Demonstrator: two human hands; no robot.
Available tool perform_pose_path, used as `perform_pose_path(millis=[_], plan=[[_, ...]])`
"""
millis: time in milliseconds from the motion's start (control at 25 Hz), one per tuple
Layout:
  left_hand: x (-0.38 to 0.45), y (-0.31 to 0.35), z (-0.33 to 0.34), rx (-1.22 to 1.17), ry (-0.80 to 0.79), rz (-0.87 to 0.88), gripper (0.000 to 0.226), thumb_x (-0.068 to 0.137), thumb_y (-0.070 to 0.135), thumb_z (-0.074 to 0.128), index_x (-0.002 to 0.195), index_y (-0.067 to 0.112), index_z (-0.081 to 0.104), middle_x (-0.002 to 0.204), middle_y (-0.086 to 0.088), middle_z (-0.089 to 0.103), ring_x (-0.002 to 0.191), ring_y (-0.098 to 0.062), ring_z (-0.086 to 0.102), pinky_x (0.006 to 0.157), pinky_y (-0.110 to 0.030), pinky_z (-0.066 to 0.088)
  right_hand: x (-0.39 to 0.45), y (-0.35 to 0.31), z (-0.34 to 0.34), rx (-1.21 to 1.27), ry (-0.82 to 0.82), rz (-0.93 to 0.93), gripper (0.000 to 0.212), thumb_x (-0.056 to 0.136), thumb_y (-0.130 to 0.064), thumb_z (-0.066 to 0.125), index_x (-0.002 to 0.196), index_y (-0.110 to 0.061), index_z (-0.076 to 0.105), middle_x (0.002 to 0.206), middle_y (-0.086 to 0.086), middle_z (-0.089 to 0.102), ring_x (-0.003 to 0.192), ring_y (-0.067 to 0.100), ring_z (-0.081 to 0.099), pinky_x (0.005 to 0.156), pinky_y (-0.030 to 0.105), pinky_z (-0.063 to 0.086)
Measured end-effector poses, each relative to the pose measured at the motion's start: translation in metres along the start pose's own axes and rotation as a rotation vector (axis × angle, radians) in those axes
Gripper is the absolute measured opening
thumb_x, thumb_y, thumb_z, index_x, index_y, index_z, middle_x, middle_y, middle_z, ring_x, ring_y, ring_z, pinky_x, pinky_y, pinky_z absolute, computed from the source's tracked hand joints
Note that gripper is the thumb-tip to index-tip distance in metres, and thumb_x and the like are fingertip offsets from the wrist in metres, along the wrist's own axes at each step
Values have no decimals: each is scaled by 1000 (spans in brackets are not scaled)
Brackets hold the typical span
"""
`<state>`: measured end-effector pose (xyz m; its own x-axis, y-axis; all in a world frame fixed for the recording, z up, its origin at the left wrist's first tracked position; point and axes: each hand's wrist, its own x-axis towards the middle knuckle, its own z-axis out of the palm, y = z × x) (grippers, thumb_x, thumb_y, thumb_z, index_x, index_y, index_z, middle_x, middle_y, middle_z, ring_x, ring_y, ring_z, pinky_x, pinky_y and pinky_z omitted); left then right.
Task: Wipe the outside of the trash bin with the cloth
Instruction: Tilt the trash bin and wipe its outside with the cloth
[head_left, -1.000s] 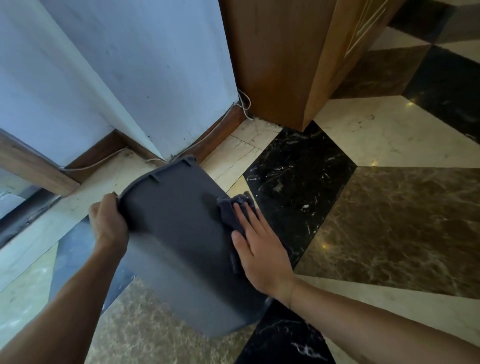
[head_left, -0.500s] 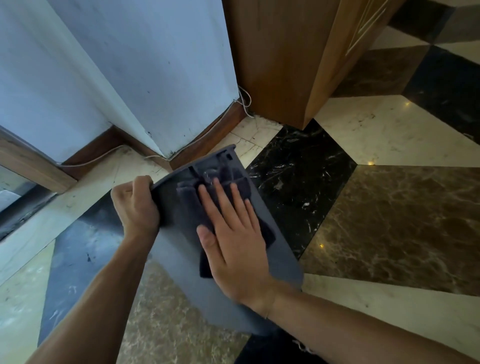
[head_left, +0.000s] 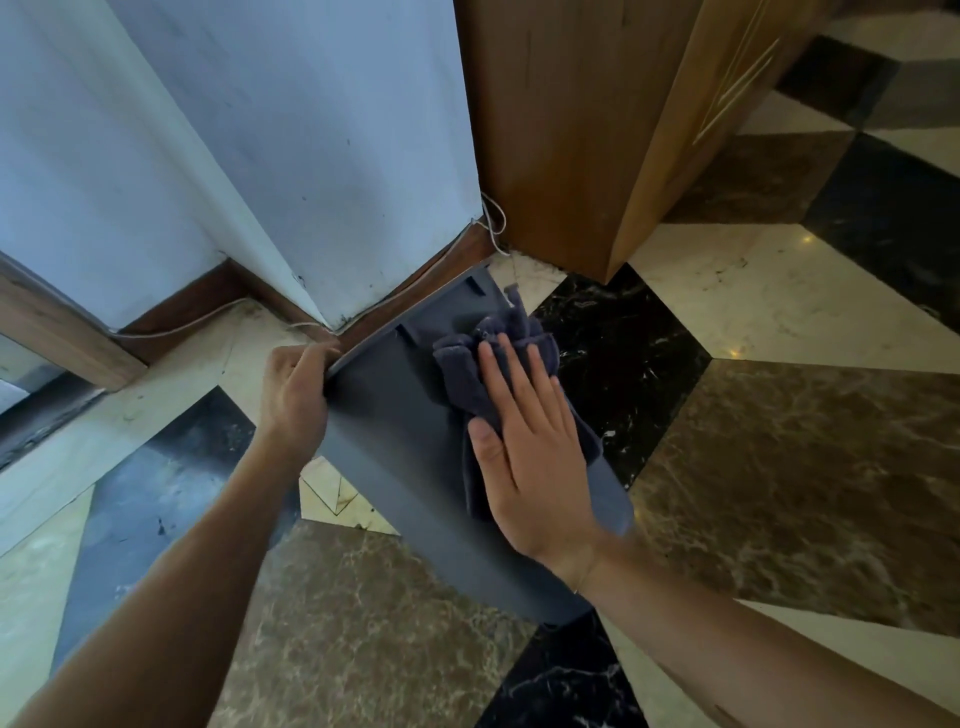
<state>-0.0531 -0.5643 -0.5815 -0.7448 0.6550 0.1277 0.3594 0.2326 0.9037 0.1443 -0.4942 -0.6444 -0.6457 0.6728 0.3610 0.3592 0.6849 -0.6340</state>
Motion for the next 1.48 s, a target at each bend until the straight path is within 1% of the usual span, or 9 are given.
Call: perform_pose_path(millis=[160, 240, 320, 520, 800, 960, 1160, 1360, 1480], plan=[[28, 63, 1, 321, -435, -215, 73, 74, 79, 39, 76, 11, 65, 81, -14, 63, 78, -29, 57, 80, -41, 43, -9, -9, 9, -87, -64, -54, 55, 104, -42, 19, 156, -28, 8, 165, -6, 6, 152, 17, -6, 123, 45, 6], [32, 78, 17, 712, -426, -52, 65, 90, 69, 30, 73, 13, 59, 88, -10, 63, 88, -30, 57, 80, -36, 41, -12, -14, 12, -117, -72, -70, 55, 104, -43, 16, 156, -28, 6, 166, -4, 6, 152, 19, -5, 123, 47, 8], [29, 72, 25, 820, -313, 86, 57, 98, 55, 27, 63, 15, 47, 85, -13, 61, 85, -34, 55, 73, -36, 38, -16, -14, 14, -133, -78, -47, 55, 104, -44, 13, 156, -29, 4, 166, -5, 5, 152, 18, -6, 123, 45, 7], [32, 46, 0, 880, -138, 13, 54, 99, 53, 27, 64, 17, 47, 95, -22, 61, 86, -38, 52, 71, -39, 37, -62, 23, 18, -150, -56, 103, 53, 104, -44, 12, 156, -31, 9, 164, -10, 9, 152, 12, 3, 120, 40, 15], [19, 52, 9, 942, -86, 100, 56, 98, 54, 27, 65, 15, 50, 76, -8, 53, 77, -33, 47, 63, -36, 35, -98, 20, 30, -52, 81, 298, 53, 104, -42, 21, 155, -27, 20, 163, -6, 20, 151, 16, 13, 117, 49, 25], [8, 55, 11, 915, -108, 153, 57, 99, 53, 27, 59, 15, 44, 63, -3, 47, 66, -31, 45, 53, -34, 27, -66, -12, 29, -153, 42, 175, 54, 105, -44, 17, 156, -26, 19, 164, -1, 18, 151, 24, 14, 117, 50, 24], [-1, 50, -4, 735, -183, 189, 55, 98, 50, 35, 56, 15, 42, 56, -4, 50, 59, -27, 50, 57, -39, 37, -25, -35, 30, -201, 34, -48, 53, 104, -44, 29, 154, -26, 25, 163, 0, 21, 151, 28, 14, 116, 54, 24], [1, 42, -17, 681, -261, 198, 58, 94, 59, 37, 53, 18, 38, 48, 2, 41, 51, -22, 45, 55, -39, 40, -24, -29, 40, -202, 225, -150, 42, 95, -28, 56, 137, -26, 55, 147, 0, 51, 131, 32, 49, 99, 52, 41], [3, 39, -16, 712, -209, 221, 56, 97, 52, 39, 52, 19, 38, 49, -1, 43, 53, -25, 48, 55, -39, 40, -6, -25, 29, -97, 271, -178, 37, 94, -16, 55, 130, -25, 60, 139, -4, 58, 119, 25, 55, 94, 42, 45]])
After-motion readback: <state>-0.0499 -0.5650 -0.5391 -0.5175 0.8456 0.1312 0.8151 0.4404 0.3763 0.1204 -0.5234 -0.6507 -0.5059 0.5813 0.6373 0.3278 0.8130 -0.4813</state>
